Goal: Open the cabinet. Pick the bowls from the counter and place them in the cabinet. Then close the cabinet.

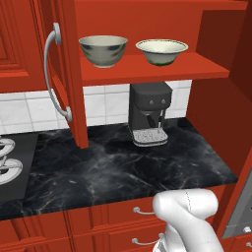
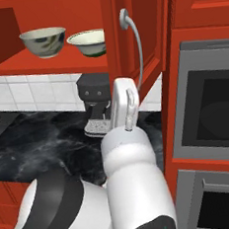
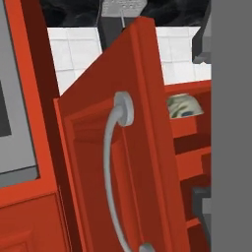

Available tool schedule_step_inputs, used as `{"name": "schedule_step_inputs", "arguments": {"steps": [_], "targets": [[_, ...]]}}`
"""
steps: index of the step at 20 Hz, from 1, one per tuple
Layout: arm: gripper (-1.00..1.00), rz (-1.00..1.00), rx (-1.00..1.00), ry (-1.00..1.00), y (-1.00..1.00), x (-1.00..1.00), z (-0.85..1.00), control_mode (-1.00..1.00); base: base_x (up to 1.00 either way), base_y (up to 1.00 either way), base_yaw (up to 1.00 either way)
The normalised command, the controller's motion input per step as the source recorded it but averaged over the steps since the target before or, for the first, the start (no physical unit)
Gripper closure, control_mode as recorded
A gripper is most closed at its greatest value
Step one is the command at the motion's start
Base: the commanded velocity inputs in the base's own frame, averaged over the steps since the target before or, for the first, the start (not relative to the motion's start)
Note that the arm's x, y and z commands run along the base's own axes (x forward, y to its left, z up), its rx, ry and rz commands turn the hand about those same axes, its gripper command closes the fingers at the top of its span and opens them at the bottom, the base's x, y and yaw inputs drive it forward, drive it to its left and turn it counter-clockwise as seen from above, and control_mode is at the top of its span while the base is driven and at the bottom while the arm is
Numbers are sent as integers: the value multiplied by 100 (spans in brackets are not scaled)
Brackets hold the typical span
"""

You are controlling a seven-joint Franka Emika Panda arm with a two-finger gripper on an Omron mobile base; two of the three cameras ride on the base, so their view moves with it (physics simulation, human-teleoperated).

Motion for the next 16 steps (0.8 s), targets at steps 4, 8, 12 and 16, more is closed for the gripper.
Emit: {"name": "schedule_step_inputs", "arguments": {"steps": [4,8,12,16], "targets": [[-100,4,0,-2,-9,38,-7,-100,0,0,0],[-100,3,2,-3,-28,13,-12,-100,0,0,0],[-100,2,0,-2,-18,24,-12,-100,0,0,0],[-100,2,0,-4,-5,37,-6,-100,0,0,0]]}}
